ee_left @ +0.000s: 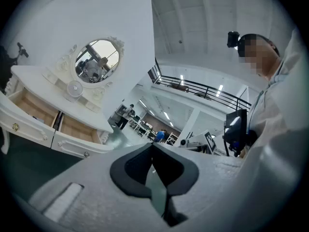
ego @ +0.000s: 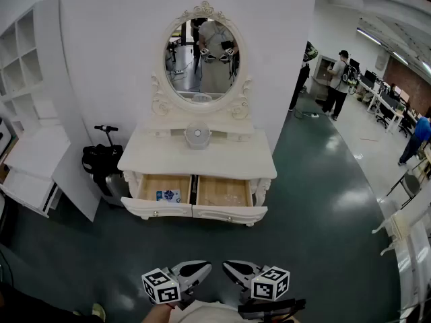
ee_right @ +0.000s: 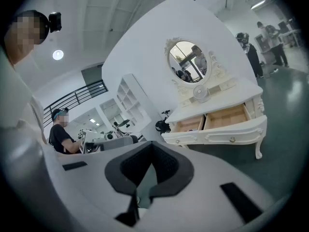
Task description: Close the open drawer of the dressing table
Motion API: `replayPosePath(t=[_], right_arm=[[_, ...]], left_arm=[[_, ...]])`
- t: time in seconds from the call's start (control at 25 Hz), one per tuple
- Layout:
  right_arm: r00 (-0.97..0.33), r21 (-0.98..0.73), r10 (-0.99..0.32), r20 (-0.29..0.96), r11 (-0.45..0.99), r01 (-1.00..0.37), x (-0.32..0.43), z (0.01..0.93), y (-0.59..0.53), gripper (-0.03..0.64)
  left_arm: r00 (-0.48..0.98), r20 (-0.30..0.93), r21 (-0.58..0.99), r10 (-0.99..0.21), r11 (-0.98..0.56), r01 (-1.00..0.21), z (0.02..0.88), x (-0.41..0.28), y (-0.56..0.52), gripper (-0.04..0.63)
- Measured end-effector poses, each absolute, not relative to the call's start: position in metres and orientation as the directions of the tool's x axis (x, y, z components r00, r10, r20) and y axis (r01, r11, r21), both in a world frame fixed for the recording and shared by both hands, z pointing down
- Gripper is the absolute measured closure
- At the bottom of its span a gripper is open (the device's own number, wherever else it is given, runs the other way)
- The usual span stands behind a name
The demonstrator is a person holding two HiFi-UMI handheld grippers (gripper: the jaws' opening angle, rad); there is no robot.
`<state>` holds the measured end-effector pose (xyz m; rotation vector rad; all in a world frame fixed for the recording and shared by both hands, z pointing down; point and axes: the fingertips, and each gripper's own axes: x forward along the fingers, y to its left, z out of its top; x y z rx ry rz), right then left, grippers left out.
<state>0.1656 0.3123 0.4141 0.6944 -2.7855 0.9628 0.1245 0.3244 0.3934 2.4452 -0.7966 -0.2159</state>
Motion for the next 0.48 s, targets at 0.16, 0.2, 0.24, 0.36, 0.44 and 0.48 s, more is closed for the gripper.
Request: replayPosePath(t=[0.16, 0.2, 0.24, 0.36, 0.44, 0.48], right_arm=[[-0.888, -0.564, -0.387, 0.25, 0.687, -0.458, 0.1661, 0.4169, 0.3127, 0.603], [-0.888, -0.565, -0.387, 0.249, 0.686, -0.458, 0.1661, 0.4173, 0.3123, 0.603], [-0.888, -0.567, -0.387, 0.249, 0.685, -0.458, 0.166, 0.4176, 0.3121, 0.603], [-0.888, -0.569, -0.386, 0.248, 0.684, -0.456, 0.1655, 0.4174, 0.3117, 0.603], [-0.889, -0.567, -0.386, 0.247, 0.686, -0.455, 0.165, 0.4167, 0.31, 0.603], [-0.889, -0.567, -0.386, 0.247, 0.687, -0.456, 0.1647, 0.4163, 0.3091, 0.603]], left_arm=[[0.811, 0.022, 0.558, -0.584, -0.666, -0.495, 0.3963, 0.1238, 0.325, 0.591], [0.811, 0.023, 0.558, -0.585, -0.665, -0.496, 0.397, 0.1232, 0.325, 0.591], [0.81, 0.025, 0.559, -0.586, -0.663, -0.498, 0.3977, 0.1226, 0.3251, 0.591], [0.808, 0.029, 0.562, -0.589, -0.658, -0.5, 0.3989, 0.122, 0.3255, 0.591], [0.808, 0.03, 0.561, -0.588, -0.659, -0.5, 0.3984, 0.1222, 0.324, 0.591], [0.809, 0.031, 0.561, -0.587, -0.66, -0.5, 0.3978, 0.1224, 0.3231, 0.591]])
